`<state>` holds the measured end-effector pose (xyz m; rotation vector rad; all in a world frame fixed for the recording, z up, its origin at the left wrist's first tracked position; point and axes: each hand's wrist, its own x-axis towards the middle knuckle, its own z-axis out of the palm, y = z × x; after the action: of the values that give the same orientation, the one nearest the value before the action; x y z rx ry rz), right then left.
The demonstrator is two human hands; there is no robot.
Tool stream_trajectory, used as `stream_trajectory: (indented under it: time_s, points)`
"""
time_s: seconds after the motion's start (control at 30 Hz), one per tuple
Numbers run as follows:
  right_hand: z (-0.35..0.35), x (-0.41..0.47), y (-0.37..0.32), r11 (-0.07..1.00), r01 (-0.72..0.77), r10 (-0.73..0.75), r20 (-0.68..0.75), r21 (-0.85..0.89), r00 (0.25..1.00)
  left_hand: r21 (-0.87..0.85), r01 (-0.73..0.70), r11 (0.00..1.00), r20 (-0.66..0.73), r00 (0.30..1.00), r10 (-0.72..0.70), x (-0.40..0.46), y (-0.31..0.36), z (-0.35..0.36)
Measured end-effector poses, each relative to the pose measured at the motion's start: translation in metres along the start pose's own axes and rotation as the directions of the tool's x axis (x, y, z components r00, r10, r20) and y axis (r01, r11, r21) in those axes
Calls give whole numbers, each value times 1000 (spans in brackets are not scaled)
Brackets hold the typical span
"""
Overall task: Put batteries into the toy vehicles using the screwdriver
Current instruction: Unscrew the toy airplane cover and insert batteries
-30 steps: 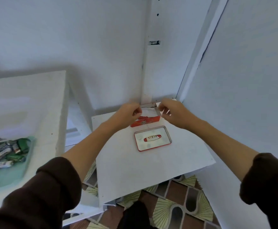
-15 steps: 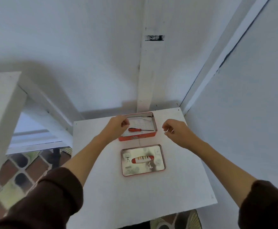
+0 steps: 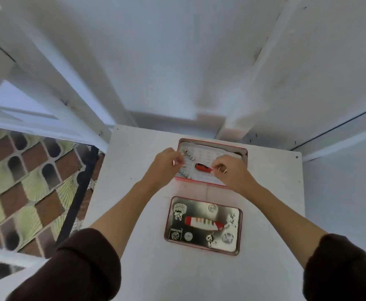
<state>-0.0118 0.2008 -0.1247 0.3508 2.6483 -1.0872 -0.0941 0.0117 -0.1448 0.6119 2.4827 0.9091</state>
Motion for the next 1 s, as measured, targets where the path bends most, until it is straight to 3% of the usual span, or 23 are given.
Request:
stream_trajectory:
  time_s: [0.23, 0.37, 0.53, 0.67, 0.77, 0.9, 1.0]
  points:
    - [60, 68, 15, 999, 43, -41, -96, 20, 995, 17, 27, 999, -138, 990, -25, 8, -37, 31]
    - [88, 90, 18, 994, 65, -79, -148, -93, 986, 25, 64, 998, -236, 970, -56, 15, -47, 46]
    - [99, 99, 26, 974, 91, -119, -130, -209, 984, 116, 80, 990, -252, 966, -48, 27, -43, 56]
    - [89, 92, 35, 998, 28, -38, -169, -61, 985, 218, 120, 969, -249, 967, -64, 34, -35, 62]
    - [73, 79, 40, 994, 10, 11, -192, 106, 981, 388, 169, 906, -234, 969, -81, 39, -25, 66]
    - [58, 61, 43, 978, -13, 47, -159, 206, 986, 555, 244, 795, -145, 970, -197, 46, -15, 70]
    - [55, 54, 46, 962, -48, 87, -138, 267, 987, 575, 318, 754, -132, 945, -298, 50, -10, 73]
